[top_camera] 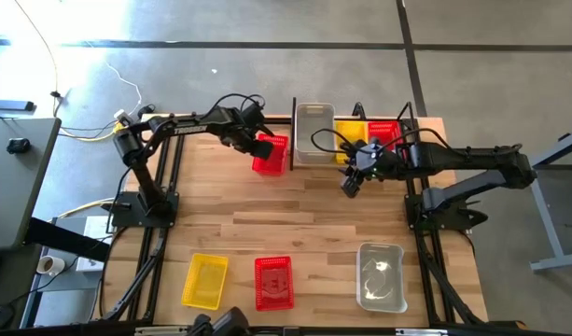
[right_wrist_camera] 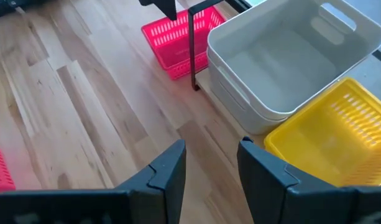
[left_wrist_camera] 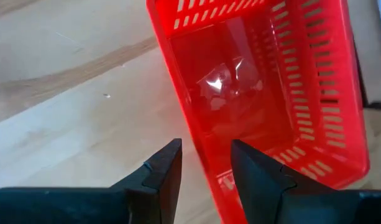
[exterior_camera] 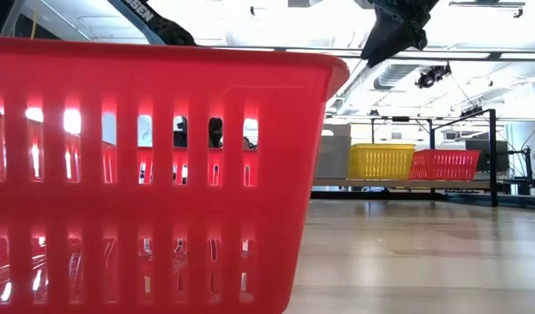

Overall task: Stack baskets on shelf by color
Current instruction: Stack the top red bin on top of the red bin on the shelf

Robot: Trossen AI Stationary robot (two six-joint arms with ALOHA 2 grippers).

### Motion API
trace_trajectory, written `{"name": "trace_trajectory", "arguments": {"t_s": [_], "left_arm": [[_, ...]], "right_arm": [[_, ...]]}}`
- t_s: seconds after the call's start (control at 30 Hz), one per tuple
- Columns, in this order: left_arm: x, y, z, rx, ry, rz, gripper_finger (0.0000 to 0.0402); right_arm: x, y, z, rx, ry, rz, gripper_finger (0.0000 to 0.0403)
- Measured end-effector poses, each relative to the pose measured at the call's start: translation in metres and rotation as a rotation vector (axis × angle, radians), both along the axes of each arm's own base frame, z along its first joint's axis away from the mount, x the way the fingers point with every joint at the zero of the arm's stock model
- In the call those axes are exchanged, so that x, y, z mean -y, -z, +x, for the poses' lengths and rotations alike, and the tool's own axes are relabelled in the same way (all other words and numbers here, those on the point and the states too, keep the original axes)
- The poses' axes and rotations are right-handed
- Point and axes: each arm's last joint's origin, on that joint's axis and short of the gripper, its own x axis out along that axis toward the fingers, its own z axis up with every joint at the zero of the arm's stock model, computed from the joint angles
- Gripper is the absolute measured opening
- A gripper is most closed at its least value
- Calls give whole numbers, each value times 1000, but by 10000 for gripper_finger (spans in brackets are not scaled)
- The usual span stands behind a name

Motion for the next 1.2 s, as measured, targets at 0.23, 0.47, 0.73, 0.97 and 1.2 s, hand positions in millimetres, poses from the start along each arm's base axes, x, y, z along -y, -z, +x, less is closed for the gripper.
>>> {"name": "trace_trajectory", "arguments": {"t_s": [0.23, 0.47, 0.73, 0.97, 1.2], "left_arm": [[-4, 11, 4, -1, -91, -29, 126], [-7, 26, 7, -18, -166, -71, 122], [-7, 27, 9, 2, -224, -82, 38], [-7, 17, 13, 10, -257, -63, 8], [5, -21, 22, -47, -271, 10, 3]], "right_arm": [[0, 0, 0, -31, -60, -50, 130], [0, 0, 0, -67, -131, -109, 130], [-1, -7, 8, -46, -307, -258, 130], [-2, -19, 18, 39, -492, -431, 130], [-4, -20, 29, 66, -623, -537, 130]]}}
